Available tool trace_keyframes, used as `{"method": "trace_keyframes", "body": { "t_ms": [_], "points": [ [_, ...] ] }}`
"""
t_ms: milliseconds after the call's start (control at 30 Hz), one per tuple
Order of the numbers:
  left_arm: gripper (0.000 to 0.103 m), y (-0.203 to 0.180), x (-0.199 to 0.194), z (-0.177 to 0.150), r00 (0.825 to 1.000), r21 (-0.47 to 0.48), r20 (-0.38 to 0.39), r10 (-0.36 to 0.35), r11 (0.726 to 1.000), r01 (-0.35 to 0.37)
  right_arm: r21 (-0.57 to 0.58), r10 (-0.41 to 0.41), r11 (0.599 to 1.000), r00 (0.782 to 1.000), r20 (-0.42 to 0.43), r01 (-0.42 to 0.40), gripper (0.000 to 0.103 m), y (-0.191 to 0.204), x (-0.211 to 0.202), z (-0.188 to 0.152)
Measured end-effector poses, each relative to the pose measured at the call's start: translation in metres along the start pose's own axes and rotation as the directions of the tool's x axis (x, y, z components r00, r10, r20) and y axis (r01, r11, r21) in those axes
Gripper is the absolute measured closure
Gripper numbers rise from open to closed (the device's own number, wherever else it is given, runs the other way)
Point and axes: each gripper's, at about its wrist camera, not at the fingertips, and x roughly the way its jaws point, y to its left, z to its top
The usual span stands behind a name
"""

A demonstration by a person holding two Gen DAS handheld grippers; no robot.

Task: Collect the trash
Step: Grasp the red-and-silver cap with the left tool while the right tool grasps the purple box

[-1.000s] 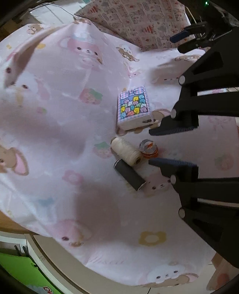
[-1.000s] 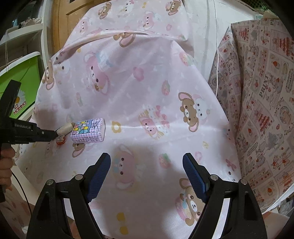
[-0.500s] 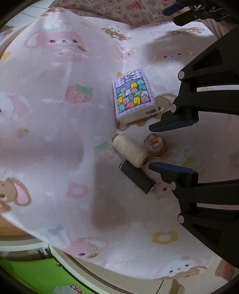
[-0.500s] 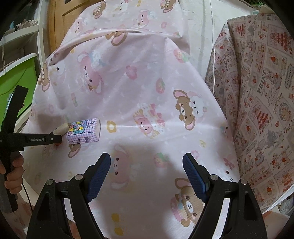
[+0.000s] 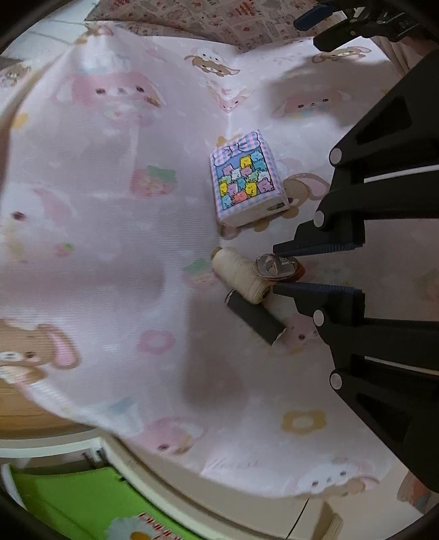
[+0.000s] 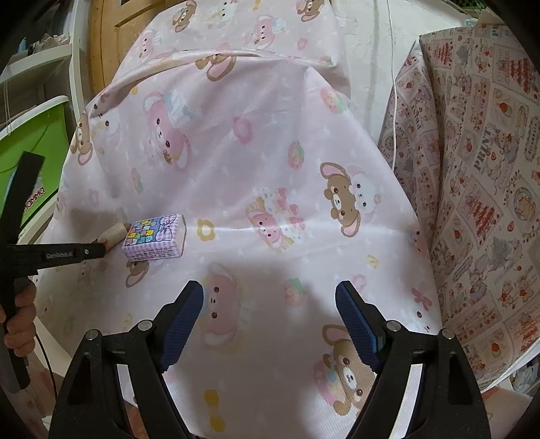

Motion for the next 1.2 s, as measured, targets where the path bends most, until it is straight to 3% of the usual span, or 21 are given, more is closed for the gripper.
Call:
{"method": "trace_keyframes", "body": {
  "t_ms": [300,533,733,867,1133,1200],
  "points": [
    [0.089,0.017,-0.037,0.004,0.992,0.003,0.098,0.082,0.997,-0.082,-0.036,0.081,0.996,0.996,-0.03,-0.082,0.021,0.026,0.007,0.006],
    [0.089,0.033,-0.048,0.009,0.986,-0.015,0.122,0.115,0.993,-0.114,-0.052,0.197,0.978,0.975,-0.1,-0.203,0.017,0.065,0.031,0.021],
    [0.089,0.042,-0.056,0.008,0.984,-0.028,0.133,0.121,0.993,-0.118,-0.064,0.217,0.971,0.96,-0.177,-0.232,0.017,0.098,0.069,0.034],
    [0.089,0.047,-0.058,0.009,0.984,-0.038,0.134,0.122,0.992,-0.118,-0.07,0.189,0.975,0.957,-0.218,-0.209,0.017,0.111,0.091,0.041],
    [0.089,0.054,-0.06,0.01,0.986,-0.063,0.127,0.109,0.993,-0.101,-0.107,0.185,0.97,0.947,-0.261,-0.219,0.017,0.129,0.114,0.046],
    [0.089,0.053,-0.061,0.01,0.986,-0.06,0.13,0.107,0.993,-0.1,-0.112,0.193,0.967,0.948,-0.254,-0.227,0.03,0.131,0.114,0.045]
  ]
}}
